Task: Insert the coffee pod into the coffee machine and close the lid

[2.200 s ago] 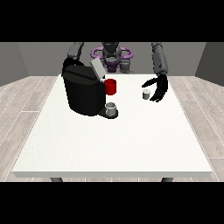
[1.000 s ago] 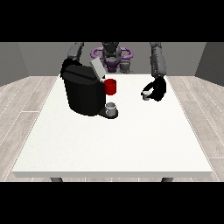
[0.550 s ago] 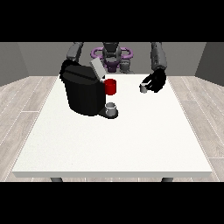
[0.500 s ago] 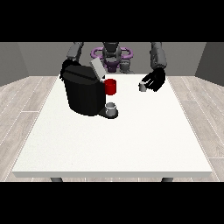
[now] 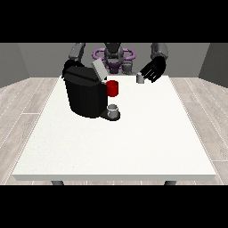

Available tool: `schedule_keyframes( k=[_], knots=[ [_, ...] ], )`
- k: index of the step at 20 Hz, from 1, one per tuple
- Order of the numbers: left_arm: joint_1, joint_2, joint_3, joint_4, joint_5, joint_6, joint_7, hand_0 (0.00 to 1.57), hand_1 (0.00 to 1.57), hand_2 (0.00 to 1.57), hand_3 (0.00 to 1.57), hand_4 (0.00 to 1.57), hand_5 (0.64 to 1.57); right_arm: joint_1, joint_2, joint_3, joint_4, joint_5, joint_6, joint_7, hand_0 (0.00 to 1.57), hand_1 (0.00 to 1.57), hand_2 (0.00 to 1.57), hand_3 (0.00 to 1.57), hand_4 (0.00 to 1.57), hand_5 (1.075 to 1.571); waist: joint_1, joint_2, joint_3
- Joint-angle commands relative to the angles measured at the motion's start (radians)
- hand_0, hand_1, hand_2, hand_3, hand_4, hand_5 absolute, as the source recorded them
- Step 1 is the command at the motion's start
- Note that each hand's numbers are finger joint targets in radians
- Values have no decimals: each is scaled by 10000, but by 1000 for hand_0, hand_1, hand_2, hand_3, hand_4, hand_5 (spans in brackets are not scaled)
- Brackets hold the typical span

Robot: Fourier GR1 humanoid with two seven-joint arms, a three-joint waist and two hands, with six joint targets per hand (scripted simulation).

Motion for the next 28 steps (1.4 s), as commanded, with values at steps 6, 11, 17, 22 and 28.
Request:
schedule_keyframes(
  k=[6, 11, 17, 22, 28],
  knots=[
    [-886, 45, 441, 48, -163, 467, 520, 1011, 1011, 1199, 1224, 543, 1571, -273, 129, 672, -790, -254, -99, 118, 0, 0, 0, 0, 521, 1571, -753, 444, -3],
    [-2252, 286, 898, 142, 124, -57, 1476, 1211, 1211, 1253, 1199, 507, 1571, -866, 72, 610, -822, 217, -163, 664, 0, 0, 0, 0, 507, 1571, -1188, 714, -4],
    [-2843, 657, 1020, 403, 114, -500, 1518, 1264, 1264, 1319, 1251, 516, 1571, -973, 89, 844, -1491, 366, -403, 1237, 0, 0, 0, 0, 549, 1571, -1690, 797, -6],
    [-2775, 51, 678, 134, -276, 32, 1794, 1281, 1281, 1306, 1226, 501, 1571, -971, -307, 253, -1003, 26, -164, 615, 0, 0, 0, 0, 459, 1571, -1347, 1056, 1],
    [-2981, 229, 737, 146, -254, -141, 1321, 1314, 1314, 1328, 1230, 493, 1571, -963, -409, 58, -780, -91, 4, 62, 0, 0, 0, 0, 480, 1571, -1291, 1648, 2]
  ],
)
